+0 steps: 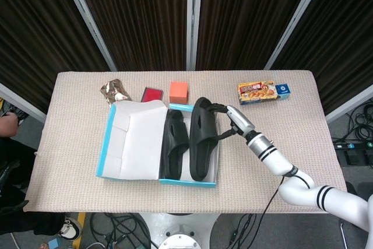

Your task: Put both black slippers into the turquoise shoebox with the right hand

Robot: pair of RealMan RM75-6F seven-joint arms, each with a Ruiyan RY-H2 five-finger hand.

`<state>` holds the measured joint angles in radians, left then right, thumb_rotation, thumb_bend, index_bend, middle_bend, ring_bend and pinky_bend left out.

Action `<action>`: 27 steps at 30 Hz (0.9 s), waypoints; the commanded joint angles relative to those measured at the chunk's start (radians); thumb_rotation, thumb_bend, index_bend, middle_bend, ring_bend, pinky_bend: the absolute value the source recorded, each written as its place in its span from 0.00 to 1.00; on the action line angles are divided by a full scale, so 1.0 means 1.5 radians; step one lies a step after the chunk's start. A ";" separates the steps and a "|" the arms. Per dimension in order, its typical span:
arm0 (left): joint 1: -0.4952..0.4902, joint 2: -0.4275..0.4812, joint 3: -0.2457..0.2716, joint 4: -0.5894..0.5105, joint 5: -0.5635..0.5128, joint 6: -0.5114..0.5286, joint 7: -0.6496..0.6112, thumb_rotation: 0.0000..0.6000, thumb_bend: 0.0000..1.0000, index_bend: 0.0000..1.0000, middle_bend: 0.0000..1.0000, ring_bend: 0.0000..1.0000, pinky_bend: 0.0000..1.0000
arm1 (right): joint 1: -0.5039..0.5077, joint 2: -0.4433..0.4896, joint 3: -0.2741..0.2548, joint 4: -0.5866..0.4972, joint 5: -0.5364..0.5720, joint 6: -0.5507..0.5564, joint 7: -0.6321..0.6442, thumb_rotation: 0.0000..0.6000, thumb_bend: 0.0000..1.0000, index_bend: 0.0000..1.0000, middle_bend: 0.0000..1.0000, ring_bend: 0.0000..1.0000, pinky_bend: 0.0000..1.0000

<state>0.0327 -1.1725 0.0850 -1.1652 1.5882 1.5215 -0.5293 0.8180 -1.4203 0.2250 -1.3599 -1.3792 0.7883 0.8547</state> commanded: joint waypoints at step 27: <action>0.002 -0.006 -0.006 0.018 -0.006 -0.004 -0.018 1.00 0.00 0.09 0.16 0.05 0.08 | 0.052 -0.053 -0.016 0.080 0.015 -0.080 -0.091 1.00 0.09 0.56 0.53 0.18 0.21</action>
<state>0.0351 -1.1823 0.0764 -1.1387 1.5788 1.5152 -0.5559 0.8938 -1.4972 0.2024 -1.2416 -1.3584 0.6716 0.7204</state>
